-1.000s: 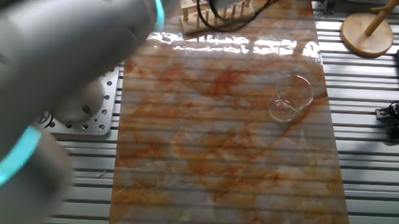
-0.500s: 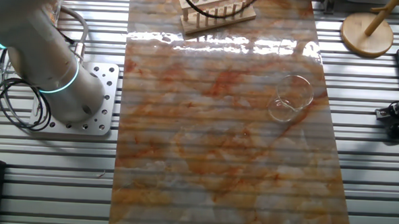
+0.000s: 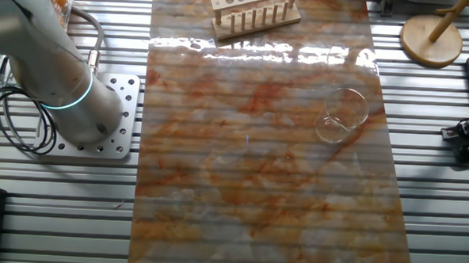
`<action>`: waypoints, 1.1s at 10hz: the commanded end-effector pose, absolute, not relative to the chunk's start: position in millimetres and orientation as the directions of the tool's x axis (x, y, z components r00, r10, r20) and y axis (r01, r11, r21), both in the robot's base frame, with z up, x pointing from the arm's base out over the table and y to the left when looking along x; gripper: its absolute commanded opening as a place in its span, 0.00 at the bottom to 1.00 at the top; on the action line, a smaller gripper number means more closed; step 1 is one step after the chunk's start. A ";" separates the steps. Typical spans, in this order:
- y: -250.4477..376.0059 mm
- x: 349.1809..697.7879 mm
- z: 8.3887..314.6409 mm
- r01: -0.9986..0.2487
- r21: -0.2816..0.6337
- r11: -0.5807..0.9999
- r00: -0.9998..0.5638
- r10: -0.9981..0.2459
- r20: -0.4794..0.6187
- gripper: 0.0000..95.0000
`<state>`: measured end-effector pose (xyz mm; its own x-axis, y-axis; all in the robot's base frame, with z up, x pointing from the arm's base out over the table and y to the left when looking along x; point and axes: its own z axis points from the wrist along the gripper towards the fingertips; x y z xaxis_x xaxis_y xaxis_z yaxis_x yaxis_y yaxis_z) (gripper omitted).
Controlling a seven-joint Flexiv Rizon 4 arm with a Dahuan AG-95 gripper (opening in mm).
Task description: Pour out the test tube
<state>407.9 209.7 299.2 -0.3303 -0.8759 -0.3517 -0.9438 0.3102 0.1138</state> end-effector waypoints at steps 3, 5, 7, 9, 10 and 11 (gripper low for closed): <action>154.9 414.4 292.1 -0.637 0.041 0.770 -0.767 -0.628 -0.130 0.00; 154.9 414.4 292.1 -0.522 -0.037 0.852 -0.851 -0.523 -0.049 0.00; 154.9 414.4 292.1 -0.380 -0.032 0.924 -0.924 -0.381 -0.022 0.00; 154.9 414.4 292.1 -0.259 -0.021 0.966 -0.965 -0.259 -0.031 0.00; 154.9 414.4 292.1 -0.256 -0.030 0.966 -0.966 -0.257 -0.020 0.00; 149.6 417.8 291.9 -0.256 -0.035 0.966 -0.966 -0.257 -0.018 0.00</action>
<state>416.2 156.0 292.8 -0.9314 -0.3615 -0.0417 -0.3613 0.9324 -0.0138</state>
